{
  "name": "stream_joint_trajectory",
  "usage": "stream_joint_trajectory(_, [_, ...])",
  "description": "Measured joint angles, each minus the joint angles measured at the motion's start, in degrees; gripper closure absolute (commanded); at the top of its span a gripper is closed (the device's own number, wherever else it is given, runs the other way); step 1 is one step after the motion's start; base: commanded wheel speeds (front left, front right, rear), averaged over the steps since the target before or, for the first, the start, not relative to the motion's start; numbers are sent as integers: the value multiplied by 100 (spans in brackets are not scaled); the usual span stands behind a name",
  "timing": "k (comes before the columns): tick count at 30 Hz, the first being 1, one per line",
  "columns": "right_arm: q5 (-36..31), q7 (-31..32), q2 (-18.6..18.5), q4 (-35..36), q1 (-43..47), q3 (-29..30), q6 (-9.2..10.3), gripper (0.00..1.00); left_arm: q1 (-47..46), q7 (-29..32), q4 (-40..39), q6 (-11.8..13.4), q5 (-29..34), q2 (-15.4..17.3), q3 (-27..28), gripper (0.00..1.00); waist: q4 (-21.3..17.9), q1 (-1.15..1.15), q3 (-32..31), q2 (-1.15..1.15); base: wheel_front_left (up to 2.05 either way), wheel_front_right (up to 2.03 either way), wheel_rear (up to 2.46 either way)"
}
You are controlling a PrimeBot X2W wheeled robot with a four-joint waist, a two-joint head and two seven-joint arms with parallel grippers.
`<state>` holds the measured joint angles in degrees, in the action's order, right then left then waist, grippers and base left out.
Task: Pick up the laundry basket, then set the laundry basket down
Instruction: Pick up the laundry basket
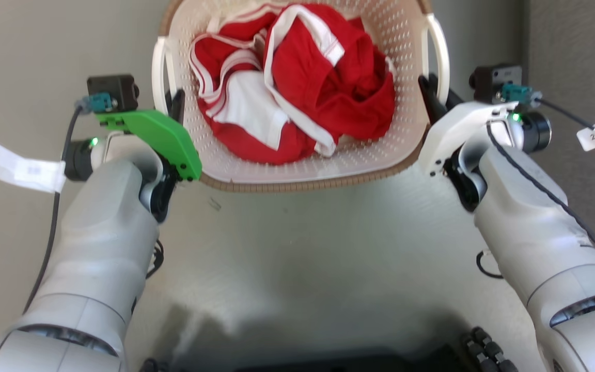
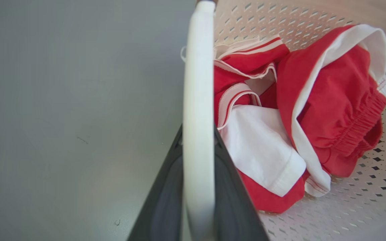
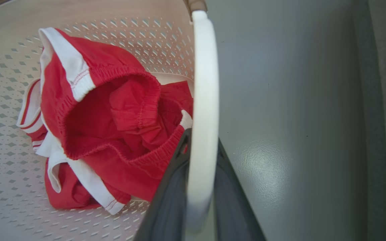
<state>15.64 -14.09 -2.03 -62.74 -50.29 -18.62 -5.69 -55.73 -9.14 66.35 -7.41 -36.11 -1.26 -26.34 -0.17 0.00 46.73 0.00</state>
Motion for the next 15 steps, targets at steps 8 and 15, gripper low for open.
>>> stream_joint_trajectory(8, [135,-1,79,-304,306,-82,-86,100,298,76,298,-18,-163,-57,-44,100,-65,0,-706,0,0,0,0])
stream_joint_trajectory(15, [215,0,155,-569,569,-174,-136,100,566,278,486,-24,-272,-96,-83,100,-129,0,-1272,0,0,0,0])
